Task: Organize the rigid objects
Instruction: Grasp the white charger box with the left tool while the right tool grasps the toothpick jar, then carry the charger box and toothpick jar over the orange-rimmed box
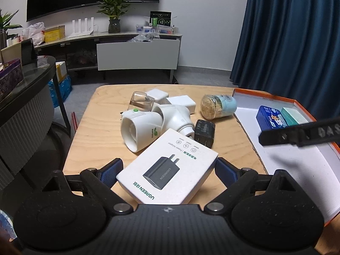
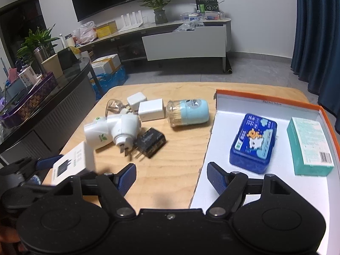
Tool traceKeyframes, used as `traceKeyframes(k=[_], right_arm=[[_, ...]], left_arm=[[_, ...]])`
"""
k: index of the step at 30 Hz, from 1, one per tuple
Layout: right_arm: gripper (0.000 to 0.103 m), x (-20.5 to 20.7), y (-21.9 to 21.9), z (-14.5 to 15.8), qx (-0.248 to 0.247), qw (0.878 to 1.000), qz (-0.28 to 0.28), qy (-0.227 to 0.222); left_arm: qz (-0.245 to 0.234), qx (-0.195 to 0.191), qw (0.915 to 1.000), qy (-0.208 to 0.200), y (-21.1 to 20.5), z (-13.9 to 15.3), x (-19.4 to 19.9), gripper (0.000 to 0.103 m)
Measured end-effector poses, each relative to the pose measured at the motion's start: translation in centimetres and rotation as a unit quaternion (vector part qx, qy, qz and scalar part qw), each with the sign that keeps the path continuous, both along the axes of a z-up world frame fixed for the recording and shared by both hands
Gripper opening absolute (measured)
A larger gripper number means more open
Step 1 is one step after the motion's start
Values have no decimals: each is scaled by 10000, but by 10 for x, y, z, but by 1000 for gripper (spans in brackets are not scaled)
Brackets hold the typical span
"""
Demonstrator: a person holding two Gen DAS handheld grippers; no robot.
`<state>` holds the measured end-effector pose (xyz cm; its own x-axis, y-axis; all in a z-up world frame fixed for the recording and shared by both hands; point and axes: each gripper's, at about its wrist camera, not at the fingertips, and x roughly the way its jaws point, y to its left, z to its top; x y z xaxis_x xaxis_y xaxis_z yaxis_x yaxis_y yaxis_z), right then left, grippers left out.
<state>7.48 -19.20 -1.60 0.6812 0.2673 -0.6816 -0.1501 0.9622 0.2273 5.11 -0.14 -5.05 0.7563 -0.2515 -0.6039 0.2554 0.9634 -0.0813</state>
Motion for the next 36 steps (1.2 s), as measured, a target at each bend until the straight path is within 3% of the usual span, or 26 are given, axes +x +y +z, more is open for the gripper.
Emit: traceKeyframes(k=[9,23,29,36], right_arm=[[90,69,-3,-11,130,9998,-15,120],[94,149,14,-46,-448,9977,274,428],[91,145,13,-51,-489,9978,271,352],[90,95,2,-24,-241,9996,168,60]], left_arm=[[94,-175,9998,4,9,-1,1,95],[169,-360,9992,35,12,-2,13,95],[252,-429,9988,49,11,0,18,95],[341,-452,9984,28,8,9,16,95]])
